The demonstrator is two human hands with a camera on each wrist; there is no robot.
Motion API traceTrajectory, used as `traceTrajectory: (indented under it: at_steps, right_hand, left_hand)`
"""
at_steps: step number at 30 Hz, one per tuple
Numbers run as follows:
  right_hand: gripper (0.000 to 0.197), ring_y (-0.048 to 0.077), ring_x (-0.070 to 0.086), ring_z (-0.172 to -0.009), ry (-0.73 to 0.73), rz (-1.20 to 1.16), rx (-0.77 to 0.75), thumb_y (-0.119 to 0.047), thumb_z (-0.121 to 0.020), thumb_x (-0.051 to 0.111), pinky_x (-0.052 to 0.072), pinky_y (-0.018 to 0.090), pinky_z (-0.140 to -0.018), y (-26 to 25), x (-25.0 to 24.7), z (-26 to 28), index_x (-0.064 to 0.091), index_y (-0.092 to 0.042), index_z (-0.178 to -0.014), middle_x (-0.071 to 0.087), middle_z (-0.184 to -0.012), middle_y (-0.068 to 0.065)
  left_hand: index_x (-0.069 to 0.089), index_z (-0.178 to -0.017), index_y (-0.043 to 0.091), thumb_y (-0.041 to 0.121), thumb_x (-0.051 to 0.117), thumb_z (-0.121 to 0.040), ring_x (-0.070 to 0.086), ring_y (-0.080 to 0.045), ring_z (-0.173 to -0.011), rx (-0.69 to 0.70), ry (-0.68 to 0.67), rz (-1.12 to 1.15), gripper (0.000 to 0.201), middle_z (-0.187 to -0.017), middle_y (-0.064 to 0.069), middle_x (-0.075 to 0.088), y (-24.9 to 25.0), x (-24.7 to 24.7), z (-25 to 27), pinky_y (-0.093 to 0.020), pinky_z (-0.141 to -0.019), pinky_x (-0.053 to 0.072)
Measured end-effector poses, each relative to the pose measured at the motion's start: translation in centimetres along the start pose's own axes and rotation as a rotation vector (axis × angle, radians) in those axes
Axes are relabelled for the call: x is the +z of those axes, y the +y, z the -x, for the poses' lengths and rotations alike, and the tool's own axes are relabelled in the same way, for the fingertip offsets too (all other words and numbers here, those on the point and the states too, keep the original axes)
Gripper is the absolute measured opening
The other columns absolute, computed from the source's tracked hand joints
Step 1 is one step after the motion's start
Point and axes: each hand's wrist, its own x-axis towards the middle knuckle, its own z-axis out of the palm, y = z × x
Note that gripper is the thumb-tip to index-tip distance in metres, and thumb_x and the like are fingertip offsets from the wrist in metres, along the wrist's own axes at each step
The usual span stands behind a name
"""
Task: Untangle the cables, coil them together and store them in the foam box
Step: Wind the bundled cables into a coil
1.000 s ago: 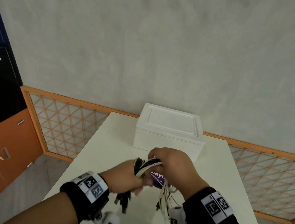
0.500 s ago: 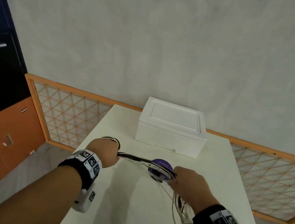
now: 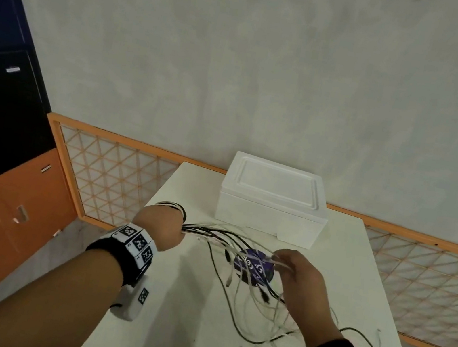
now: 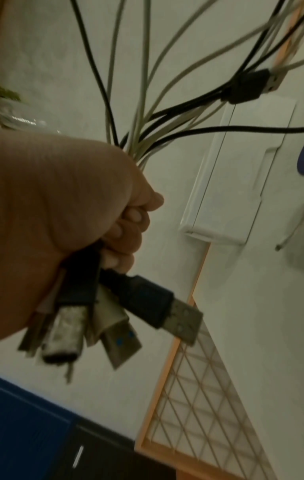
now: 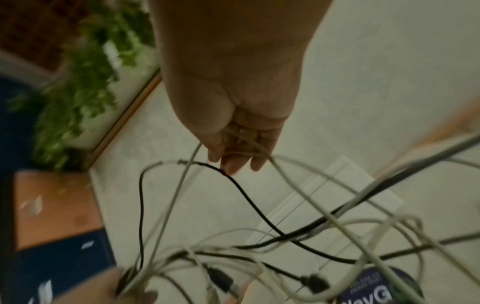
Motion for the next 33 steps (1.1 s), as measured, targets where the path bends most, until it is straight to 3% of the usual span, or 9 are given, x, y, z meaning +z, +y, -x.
traceTrajectory:
  at_steps: [4,8,12,18,21,24,28,31,33]
  right_hand:
    - [0.005,0.007,0.056,-0.068,-0.138,0.276,-0.043,-0.030,-0.090,0.057,0.043,0.021,-0.061,1.7,-0.4,0.7,0.055,-0.034,-0.089,0.063,-0.077,-0.010]
    - [0.019,0.017,0.059,-0.084,-0.315,0.641,0.106,-0.018,-0.080,0.049,0.037,0.026,-0.065,6.0,-0.2,1.1,0.049,-0.033,-0.091,0.055,-0.081,-0.006]
    - [0.017,0.010,0.060,-0.092,-0.230,0.863,0.189,-0.018,-0.080,0.046,0.026,0.031,-0.070,8.8,-0.8,1.6,0.052,-0.033,-0.085,0.045,-0.068,-0.007]
    - [0.012,0.018,0.057,-0.071,-0.089,0.871,0.188,-0.020,-0.074,0.060,0.029,0.030,-0.063,10.1,-2.6,1.6,0.059,-0.031,-0.076,0.044,-0.057,-0.008]
    - [0.013,0.018,0.058,-0.074,0.013,0.516,0.281,-0.034,-0.090,0.053,0.041,0.033,-0.066,11.2,-4.0,1.4,0.051,-0.032,-0.078,0.060,-0.068,-0.008]
    - [0.016,0.017,0.056,-0.062,0.164,0.072,0.312,-0.019,-0.090,0.060,0.040,0.028,-0.057,10.9,-4.6,0.6,0.056,-0.025,-0.076,0.062,-0.067,0.000]
    - [0.011,0.018,0.056,-0.074,0.482,-0.417,0.371,-0.008,-0.090,0.056,0.042,0.028,-0.063,8.1,-4.8,0.5,0.058,-0.018,-0.088,0.065,-0.086,0.003]
    - [0.015,0.005,0.054,-0.062,0.224,-1.072,0.324,-0.003,-0.086,0.057,0.042,0.016,-0.054,3.6,-4.7,1.2,0.054,-0.018,-0.081,0.060,-0.069,-0.008]
    - [0.008,0.004,0.057,-0.064,0.079,-1.121,0.227,-0.011,-0.082,0.059,0.044,0.014,-0.057,1.7,-4.3,1.1,0.052,-0.014,-0.078,0.058,-0.070,-0.006]
  left_hand:
    - [0.044,-0.073,0.019,0.024,0.042,-0.085,0.049,-0.017,-0.064,-0.035,-0.026,-0.045,0.013,-0.072,0.004,0.048,-1.6,0.0,0.2,-0.028,-0.058,0.040]
    - [0.044,-0.078,0.018,0.025,0.044,-0.088,0.048,-0.015,-0.060,-0.104,0.030,0.046,0.013,-0.073,0.003,0.048,-2.3,-0.8,0.4,-0.027,-0.052,0.036]
    - [0.046,-0.076,0.019,0.030,0.043,-0.089,0.057,-0.019,-0.060,-0.177,0.065,0.232,0.018,-0.075,-0.001,0.056,-2.8,-0.6,0.1,-0.029,-0.057,0.046]
    - [0.046,-0.081,0.017,0.040,0.049,-0.089,0.062,-0.027,-0.058,-0.299,0.084,0.524,0.024,-0.070,-0.007,0.060,-4.2,-1.1,0.0,-0.029,-0.052,0.045]
    - [0.050,-0.082,0.013,0.040,0.050,-0.088,0.064,-0.030,-0.059,-0.343,0.088,0.568,0.028,-0.068,-0.010,0.060,-5.4,-0.8,0.2,-0.032,-0.056,0.048]
    - [0.051,-0.081,0.011,0.036,0.050,-0.089,0.062,-0.030,-0.061,-0.355,0.122,0.521,0.026,-0.066,-0.010,0.059,-5.9,-0.5,0.2,-0.028,-0.055,0.043]
    - [0.050,-0.079,0.016,0.039,0.049,-0.089,0.062,-0.025,-0.060,-0.387,0.173,0.464,0.025,-0.069,-0.007,0.062,-5.8,-0.8,0.2,-0.028,-0.057,0.046]
    - [0.051,-0.079,0.015,0.030,0.046,-0.088,0.065,-0.025,-0.053,-0.347,0.132,0.453,0.019,-0.071,-0.007,0.063,-5.0,-1.2,0.5,-0.032,-0.053,0.052]
    - [0.051,-0.077,0.014,0.024,0.044,-0.085,0.064,-0.025,-0.049,-0.263,0.086,0.409,0.015,-0.070,-0.007,0.062,-3.7,-1.2,0.5,-0.036,-0.050,0.055]
